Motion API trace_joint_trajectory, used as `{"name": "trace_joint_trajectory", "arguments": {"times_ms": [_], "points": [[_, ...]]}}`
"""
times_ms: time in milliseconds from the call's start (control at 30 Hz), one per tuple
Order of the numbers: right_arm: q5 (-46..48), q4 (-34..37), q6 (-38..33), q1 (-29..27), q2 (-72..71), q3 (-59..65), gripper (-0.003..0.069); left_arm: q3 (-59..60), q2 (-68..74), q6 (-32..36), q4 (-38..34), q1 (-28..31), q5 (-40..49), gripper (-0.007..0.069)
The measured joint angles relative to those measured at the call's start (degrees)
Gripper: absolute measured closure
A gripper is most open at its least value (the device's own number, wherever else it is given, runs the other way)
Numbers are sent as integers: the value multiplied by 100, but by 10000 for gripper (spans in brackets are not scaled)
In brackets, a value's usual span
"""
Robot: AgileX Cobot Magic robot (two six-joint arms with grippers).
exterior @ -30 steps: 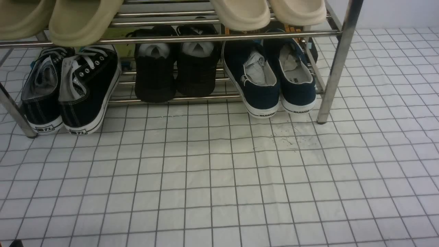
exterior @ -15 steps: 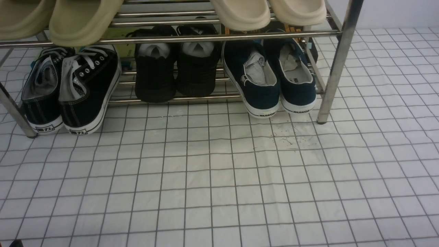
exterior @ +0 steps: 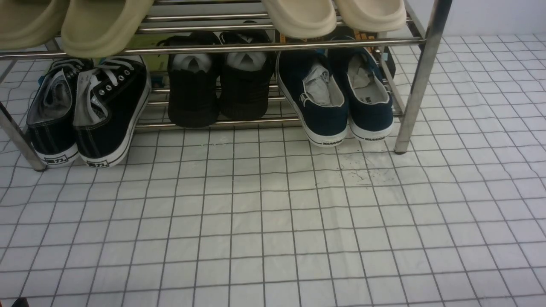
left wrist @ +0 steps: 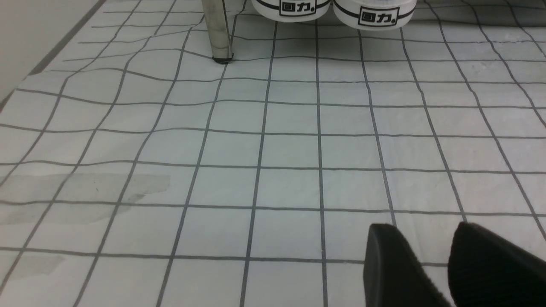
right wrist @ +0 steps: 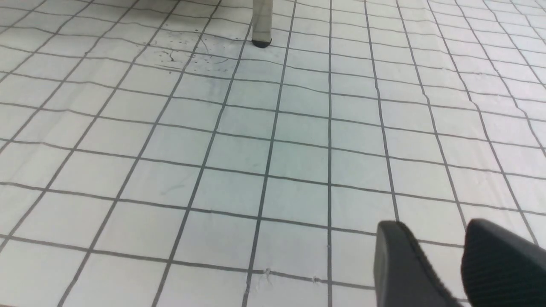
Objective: Take the shoes off the shelf with your hand from the white checkered tablecloth.
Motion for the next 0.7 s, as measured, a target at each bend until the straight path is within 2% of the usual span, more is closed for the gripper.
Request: {"name": "trace_joint_trajectory", "arguments": {"times_ms": [200, 233, 267, 300, 333, 433, 500, 700], "points": [[-150, 0, 163, 0, 0, 8, 420, 0, 0, 0, 0, 0, 0, 384], [-235, 238, 373, 0, 0, 19, 420, 0, 0, 0, 0, 0, 0, 384], [-350, 792, 896, 0, 0, 47, 420, 0, 0, 0, 0, 0, 0, 384], [-383, 1066, 1043, 0, 0, 54, 420, 0, 0, 0, 0, 0, 0, 384], [-417, 1715, 1640, 0, 0, 53, 420, 0, 0, 0, 0, 0, 0, 384], [-467, 2783, 2467, 0, 0, 53, 420, 0, 0, 0, 0, 0, 0, 384], [-487, 3294, 2784, 0, 0, 53, 420, 0, 0, 0, 0, 0, 0, 384], [-509, 3947, 2977, 0, 0, 53, 420, 0, 0, 0, 0, 0, 0, 384]]}}
